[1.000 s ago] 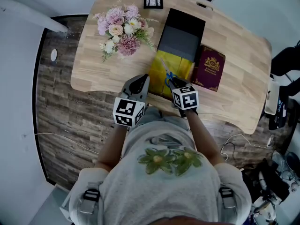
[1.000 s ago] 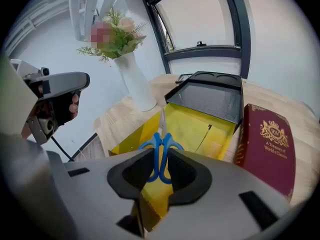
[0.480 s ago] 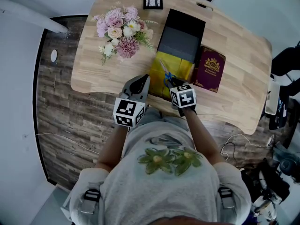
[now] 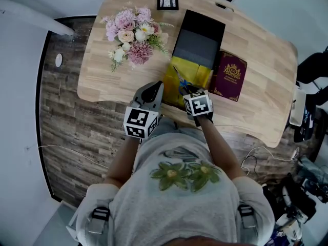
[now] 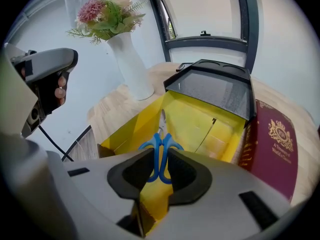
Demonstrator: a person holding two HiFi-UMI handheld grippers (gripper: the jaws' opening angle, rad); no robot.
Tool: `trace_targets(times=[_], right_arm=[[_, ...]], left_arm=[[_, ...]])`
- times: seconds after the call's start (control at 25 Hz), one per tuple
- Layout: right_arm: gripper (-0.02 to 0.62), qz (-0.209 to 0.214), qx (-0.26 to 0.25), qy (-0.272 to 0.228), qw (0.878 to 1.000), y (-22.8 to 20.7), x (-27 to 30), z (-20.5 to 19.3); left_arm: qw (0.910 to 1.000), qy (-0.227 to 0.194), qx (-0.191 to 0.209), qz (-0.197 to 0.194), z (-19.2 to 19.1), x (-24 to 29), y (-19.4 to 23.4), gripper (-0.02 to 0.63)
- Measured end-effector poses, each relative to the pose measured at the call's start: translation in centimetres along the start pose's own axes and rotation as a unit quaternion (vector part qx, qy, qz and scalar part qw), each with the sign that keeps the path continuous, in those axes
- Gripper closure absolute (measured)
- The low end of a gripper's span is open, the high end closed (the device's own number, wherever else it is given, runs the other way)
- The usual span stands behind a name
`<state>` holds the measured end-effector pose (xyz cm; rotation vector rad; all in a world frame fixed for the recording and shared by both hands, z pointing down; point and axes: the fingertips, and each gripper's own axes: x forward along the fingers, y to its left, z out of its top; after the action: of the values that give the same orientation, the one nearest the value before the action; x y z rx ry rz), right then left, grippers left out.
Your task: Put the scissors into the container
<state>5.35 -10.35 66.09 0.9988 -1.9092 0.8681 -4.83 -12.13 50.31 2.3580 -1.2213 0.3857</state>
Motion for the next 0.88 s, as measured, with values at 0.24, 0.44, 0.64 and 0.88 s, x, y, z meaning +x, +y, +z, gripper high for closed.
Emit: trace_targets(times=[0.24,0.44,0.64,0.88], right_arm=[[0.511,0.003,-0.008,0.015,1.000,0.1,0.6,-0.2],[0.509,0.000,-0.020,0.029,0.999,0.2,1.0,-0.4],[0.509,-0.002,-0.027,0.038,0.999,0.2,1.5,-0.5],[0.509,-0.004,-0.036,0.049,0.998,0.1,2.0,-1.1]], left_arm=[[1.0000,0.001,-0.001,-0.001,-0.2,0.1,0.1,0.601],[1.0000,0.000,-0.002,0.000,0.0,0.0,0.3,0.601],[1.0000,-0.001,-0.005,0.002,-0.1,0.0,0.6,0.601],[1.0000,0.002,-0.006,0.002,-0.3,-0.1,0.6,0.601]])
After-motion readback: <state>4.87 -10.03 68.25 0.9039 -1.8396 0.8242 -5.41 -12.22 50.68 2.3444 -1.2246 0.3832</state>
